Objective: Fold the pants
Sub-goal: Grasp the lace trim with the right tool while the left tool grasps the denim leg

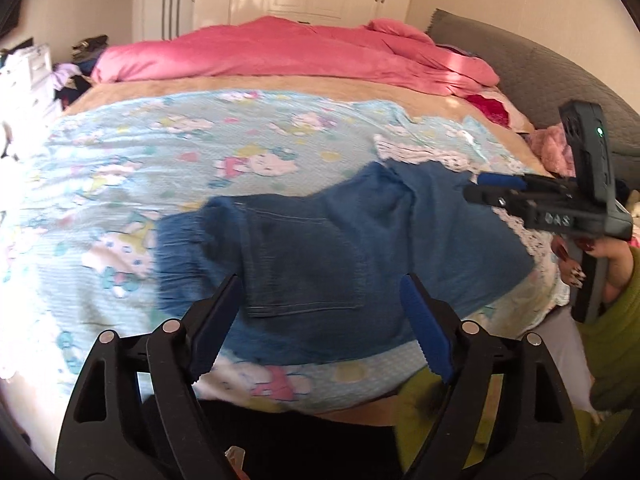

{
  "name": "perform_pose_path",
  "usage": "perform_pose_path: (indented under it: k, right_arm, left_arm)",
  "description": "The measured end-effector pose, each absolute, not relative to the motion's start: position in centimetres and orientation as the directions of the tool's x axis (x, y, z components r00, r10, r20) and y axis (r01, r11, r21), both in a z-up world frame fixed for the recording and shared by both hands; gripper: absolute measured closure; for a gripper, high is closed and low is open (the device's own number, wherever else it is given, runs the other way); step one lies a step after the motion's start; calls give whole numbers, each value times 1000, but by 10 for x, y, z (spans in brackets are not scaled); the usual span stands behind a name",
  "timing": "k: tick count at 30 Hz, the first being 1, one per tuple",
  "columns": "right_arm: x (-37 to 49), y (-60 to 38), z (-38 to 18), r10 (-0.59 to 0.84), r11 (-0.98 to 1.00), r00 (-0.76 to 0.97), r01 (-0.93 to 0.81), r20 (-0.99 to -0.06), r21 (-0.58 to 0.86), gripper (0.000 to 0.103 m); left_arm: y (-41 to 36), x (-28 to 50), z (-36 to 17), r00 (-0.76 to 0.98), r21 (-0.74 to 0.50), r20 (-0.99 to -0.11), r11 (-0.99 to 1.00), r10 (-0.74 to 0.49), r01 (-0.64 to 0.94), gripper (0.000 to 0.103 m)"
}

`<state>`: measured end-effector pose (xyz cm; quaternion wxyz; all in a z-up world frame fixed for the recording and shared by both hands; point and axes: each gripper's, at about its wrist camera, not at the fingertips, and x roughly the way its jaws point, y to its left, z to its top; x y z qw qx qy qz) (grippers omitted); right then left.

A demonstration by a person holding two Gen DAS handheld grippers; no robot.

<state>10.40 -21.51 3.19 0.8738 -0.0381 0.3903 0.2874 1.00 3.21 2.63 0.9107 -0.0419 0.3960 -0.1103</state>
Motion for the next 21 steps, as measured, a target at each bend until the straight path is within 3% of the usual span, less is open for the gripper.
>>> perform_pose_path:
  k: [2,3,4,12,21]
  right_arm:
    - [112,-218,31,463,840,539,-519,-704,155,38]
    - [115,-218,32,453,846,544,-513,-706,147,26]
    - [118,-218,33,445,850,551,-507,-706,141,21]
    - [182,-207,21,380,878,547,-467,-746,105,21]
    - [272,-180,-25,239,918,498,-395,-834,28,21]
  left_arm:
    - [25,15,22,642,-187,-722,966,-258,178,29]
    - [18,19,20,632,-200,-725,962,-275,189,29]
    - [14,21,18,625,-205,-727,958,-285,198,29]
    - [-32,53,-6,531,-266,-758,924,-378,276,30]
    - [-65,91,-32,435,-321,-791,898,-429,301,40]
